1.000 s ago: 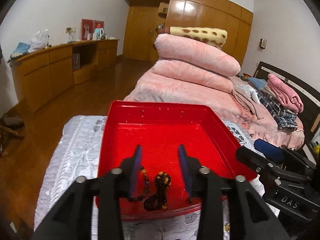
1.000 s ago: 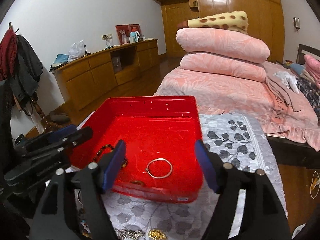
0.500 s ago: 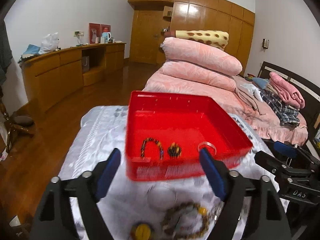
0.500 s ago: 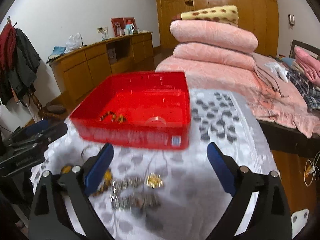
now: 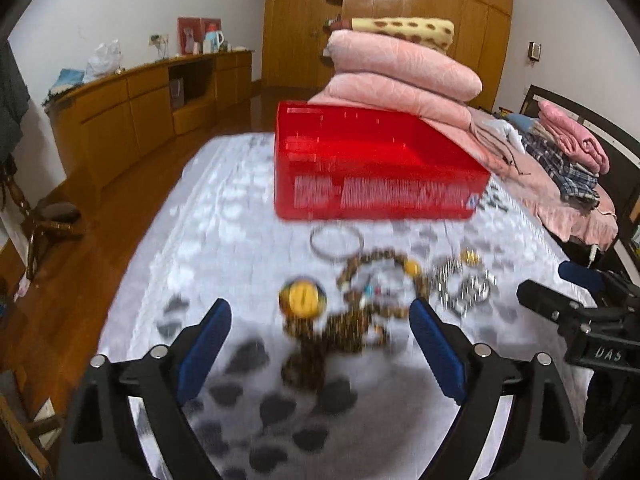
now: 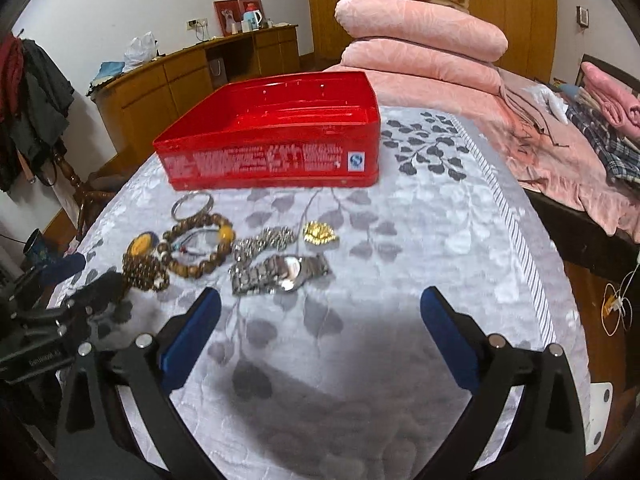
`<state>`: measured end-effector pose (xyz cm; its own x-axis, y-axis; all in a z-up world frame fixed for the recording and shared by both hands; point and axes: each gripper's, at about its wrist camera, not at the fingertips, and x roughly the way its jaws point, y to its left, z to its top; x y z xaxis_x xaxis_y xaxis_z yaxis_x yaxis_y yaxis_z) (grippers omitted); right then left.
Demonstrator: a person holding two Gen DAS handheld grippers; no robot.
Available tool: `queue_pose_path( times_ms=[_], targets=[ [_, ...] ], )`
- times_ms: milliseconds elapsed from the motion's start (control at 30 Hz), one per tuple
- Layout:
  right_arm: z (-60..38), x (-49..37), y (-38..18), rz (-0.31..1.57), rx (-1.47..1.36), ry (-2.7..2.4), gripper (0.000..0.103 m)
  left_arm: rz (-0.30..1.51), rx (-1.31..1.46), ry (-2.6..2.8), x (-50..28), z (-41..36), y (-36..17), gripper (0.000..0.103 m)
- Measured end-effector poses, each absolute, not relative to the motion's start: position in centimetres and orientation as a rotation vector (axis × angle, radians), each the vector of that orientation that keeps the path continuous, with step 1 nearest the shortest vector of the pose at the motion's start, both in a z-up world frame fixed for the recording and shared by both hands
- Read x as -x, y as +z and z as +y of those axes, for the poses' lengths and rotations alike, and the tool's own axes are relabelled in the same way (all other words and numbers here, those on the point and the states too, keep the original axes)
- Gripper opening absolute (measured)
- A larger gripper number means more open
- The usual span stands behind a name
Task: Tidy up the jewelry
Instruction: 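Withdraw both tools from the tin back toward the remaining jewelry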
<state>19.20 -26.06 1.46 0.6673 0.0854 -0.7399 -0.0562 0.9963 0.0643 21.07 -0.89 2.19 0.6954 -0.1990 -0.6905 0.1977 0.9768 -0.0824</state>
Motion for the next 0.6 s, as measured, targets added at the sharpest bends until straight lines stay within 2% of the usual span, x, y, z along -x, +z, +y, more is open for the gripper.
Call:
queue_pose_path(
  times_ms=[400, 567, 600],
  targets=[
    [-25.8, -19.2, 0.1, 0.869, -0.050, 0.098, 0.097, 0.810, 0.016, -0.212, -19.5, -0.1, 0.3, 0.088],
    [-25.9, -19.4, 0.2, 0.856, -0.040, 0.099, 0.096, 0.825, 0.021, -0.231, -20.8, -0.4, 0.0, 0.081],
    [-25.9, -19.5, 0.1, 0.854, -0.037, 0.101, 0.096, 0.838, 0.030, -0.238, -21.2, -0.5, -0.1, 0.078]
  ],
)
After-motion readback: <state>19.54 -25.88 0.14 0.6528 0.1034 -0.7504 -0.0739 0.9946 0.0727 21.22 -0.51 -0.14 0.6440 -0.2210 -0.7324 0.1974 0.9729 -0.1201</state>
